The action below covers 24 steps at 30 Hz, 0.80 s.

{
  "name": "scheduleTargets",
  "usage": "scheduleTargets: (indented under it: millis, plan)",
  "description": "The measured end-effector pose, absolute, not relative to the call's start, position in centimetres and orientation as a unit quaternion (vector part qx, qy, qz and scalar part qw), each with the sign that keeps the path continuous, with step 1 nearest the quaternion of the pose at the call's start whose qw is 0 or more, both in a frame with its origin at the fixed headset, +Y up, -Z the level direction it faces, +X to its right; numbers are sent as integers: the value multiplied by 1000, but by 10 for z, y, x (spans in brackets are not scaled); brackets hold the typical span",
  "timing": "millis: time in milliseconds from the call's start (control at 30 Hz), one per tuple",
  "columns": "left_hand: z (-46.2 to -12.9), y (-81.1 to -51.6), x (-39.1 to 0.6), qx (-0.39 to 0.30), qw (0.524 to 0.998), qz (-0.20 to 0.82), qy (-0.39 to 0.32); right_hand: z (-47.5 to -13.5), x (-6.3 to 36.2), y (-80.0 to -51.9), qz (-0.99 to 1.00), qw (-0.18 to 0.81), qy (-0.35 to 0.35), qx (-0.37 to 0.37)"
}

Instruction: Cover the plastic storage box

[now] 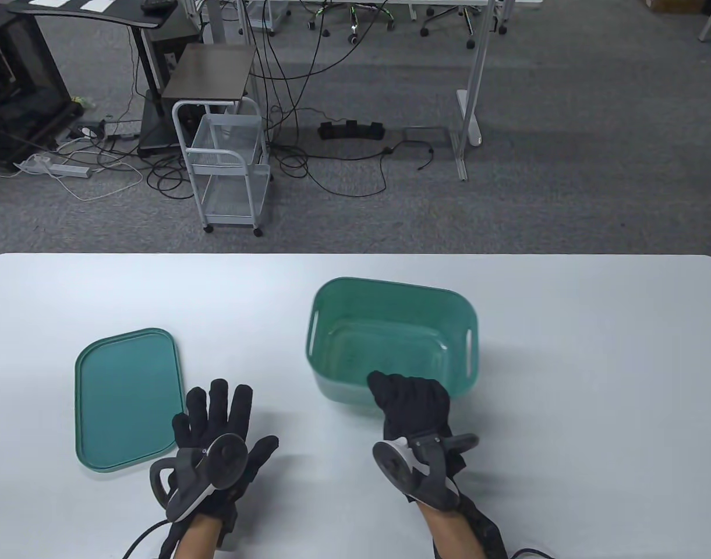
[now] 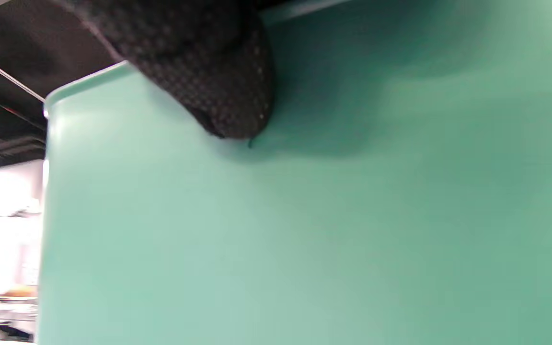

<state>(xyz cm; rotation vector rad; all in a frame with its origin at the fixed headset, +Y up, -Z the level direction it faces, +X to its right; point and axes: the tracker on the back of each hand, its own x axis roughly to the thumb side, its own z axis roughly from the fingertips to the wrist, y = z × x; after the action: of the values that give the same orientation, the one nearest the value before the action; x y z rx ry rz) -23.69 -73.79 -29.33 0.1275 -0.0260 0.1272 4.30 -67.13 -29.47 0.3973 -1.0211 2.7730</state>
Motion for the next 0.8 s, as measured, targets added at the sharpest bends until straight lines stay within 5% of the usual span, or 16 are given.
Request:
scheduleTargets:
  millis: [333, 633, 800]
  plan:
    - [-296, -741, -248, 66, 994, 81, 13, -310, -13, -688, 938, 81, -288, 177]
    - [-297, -743, -250, 60, 994, 90, 16, -314, -19, -694, 949, 39, -240, 200]
    - [-299, -743, -256, 57, 993, 96, 25, -314, 15, -681, 963, 4, -211, 165]
